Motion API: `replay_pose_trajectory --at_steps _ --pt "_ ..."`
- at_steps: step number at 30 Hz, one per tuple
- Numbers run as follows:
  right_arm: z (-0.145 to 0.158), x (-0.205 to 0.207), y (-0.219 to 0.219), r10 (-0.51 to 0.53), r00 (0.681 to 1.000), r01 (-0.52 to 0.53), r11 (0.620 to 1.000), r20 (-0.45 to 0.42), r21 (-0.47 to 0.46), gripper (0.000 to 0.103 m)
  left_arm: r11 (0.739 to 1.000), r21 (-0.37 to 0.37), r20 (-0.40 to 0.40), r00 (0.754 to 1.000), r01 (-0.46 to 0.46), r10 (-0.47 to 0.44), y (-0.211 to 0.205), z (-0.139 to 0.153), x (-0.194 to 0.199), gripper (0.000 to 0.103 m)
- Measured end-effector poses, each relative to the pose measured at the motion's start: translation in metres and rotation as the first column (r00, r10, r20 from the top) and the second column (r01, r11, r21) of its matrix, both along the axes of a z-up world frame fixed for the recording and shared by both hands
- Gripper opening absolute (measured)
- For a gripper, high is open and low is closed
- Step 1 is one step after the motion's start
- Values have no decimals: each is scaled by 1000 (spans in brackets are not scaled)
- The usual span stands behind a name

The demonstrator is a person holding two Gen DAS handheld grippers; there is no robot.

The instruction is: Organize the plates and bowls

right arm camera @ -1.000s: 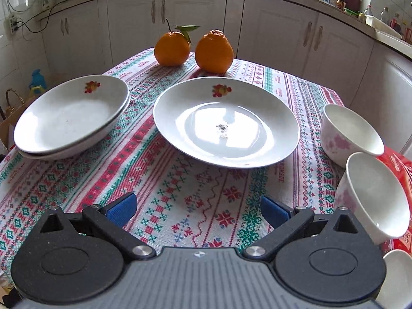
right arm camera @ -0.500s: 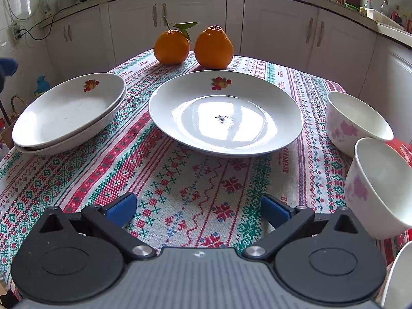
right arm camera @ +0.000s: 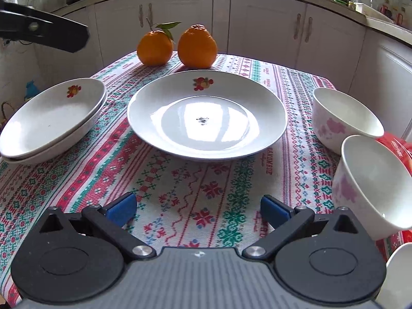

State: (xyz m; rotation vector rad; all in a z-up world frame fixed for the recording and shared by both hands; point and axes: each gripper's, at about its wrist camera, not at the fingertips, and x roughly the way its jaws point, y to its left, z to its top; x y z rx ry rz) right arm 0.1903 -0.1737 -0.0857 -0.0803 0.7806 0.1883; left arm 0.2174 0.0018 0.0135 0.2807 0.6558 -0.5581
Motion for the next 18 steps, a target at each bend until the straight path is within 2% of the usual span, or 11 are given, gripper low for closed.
replay_pose_trajectory --at_steps 10,18 --pt "-1 22 -1 -42 999 43 999 -9 2 103 992 50 -86 990 113 -109 -31 -28 61 102" --pt "-2 34 0 -12 1000 12 1000 12 -1 103 980 86 -173 972 177 -160 -46 -51 111 102"
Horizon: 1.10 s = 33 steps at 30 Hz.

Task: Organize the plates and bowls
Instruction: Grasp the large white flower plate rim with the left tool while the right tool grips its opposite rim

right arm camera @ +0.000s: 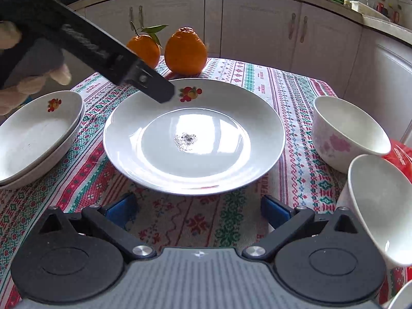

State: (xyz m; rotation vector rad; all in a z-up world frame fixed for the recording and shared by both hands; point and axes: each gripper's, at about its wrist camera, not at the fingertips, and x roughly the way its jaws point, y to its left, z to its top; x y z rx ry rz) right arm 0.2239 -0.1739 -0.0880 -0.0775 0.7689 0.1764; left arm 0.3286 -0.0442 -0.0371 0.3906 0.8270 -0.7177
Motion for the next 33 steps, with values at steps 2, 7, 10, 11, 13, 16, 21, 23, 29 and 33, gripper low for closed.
replay_pose_trajectory --at_steps 2,7,10,11,13,16,21,23,29,33 --pt "0 2 -1 8 1000 -8 1000 5 2 103 1000 11 -10 1000 19 -19 -5 -3 8 102" --pt "-1 8 -1 23 1000 -23 1000 11 -1 103 998 23 -52 997 64 -63 -17 -12 24 101" --pt "0 11 0 31 999 -31 999 16 -8 101 996 31 -73 994 87 -84 -22 -18 32 99" --pt "1 11 0 35 999 -35 999 20 -10 100 995 31 -82 993 92 -89 -24 -19 35 98" --pt "1 12 1 41 999 -41 999 23 -17 98 994 28 -105 990 103 -99 -27 -22 40 96" --pt "2 13 0 46 999 -46 999 22 -12 97 992 35 -112 987 122 -117 -31 -24 45 92" --pt "1 13 0 54 998 -54 999 19 1 96 987 53 -139 980 151 -142 -38 -25 54 85" --pt "1 13 -1 55 998 -55 998 19 4 96 986 57 -154 977 158 -147 -41 -26 58 83" --pt "1 14 -2 62 998 -62 998 25 10 96 976 90 -192 965 197 -177 -48 -30 63 73" --pt "1 14 -2 64 998 -65 998 26 12 96 972 101 -218 958 213 -187 -50 -30 67 72"
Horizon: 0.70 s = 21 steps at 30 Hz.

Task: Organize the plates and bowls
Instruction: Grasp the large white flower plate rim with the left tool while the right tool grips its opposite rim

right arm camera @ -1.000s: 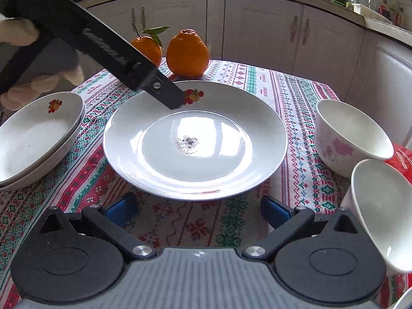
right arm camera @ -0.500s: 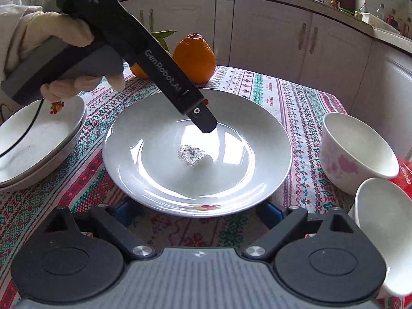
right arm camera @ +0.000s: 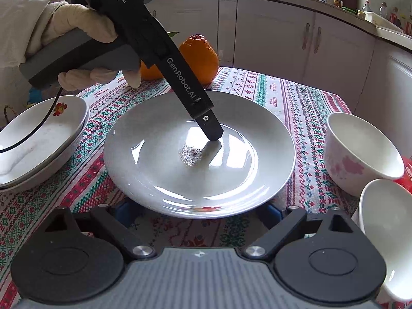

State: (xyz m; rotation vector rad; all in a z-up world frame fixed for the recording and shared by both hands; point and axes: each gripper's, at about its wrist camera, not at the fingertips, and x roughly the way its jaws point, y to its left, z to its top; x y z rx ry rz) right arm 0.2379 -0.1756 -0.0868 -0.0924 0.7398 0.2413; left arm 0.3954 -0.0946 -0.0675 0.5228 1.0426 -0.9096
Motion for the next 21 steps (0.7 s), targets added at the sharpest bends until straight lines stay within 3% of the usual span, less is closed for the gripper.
replay_pose_trajectory --at_steps 21 --pt "7 -8 5 16 1000 -16 999 -1 -31 95 1000 7 -14 1000 23 -23 6 4 -13 72"
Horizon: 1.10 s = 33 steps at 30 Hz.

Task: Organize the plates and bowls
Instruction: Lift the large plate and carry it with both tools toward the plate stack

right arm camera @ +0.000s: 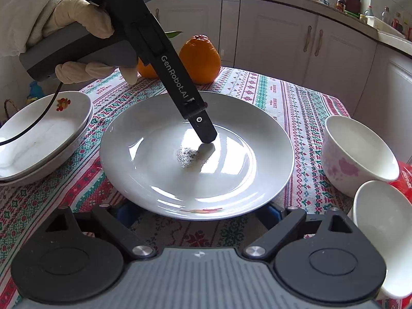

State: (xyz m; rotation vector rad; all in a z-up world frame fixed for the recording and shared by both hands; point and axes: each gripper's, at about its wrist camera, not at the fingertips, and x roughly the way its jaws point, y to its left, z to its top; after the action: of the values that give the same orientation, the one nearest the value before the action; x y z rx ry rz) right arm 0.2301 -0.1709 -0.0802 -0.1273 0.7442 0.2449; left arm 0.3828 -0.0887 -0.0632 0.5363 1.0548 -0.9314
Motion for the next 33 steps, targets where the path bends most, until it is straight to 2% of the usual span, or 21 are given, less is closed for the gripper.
replay_pose_trajectory --at_steps 10,20,33 --pt "18 -16 4 46 999 -46 999 24 -1 95 999 -34 21 999 -42 43 17 22 -22 72" --pt "38 -36 21 140 989 -139 990 56 -17 95 989 -70 52 990 -127 131 51 47 -53 72" --pt "52 -48 61 287 955 -285 958 74 -30 95 952 -110 55 955 -285 292 121 57 -87 72"
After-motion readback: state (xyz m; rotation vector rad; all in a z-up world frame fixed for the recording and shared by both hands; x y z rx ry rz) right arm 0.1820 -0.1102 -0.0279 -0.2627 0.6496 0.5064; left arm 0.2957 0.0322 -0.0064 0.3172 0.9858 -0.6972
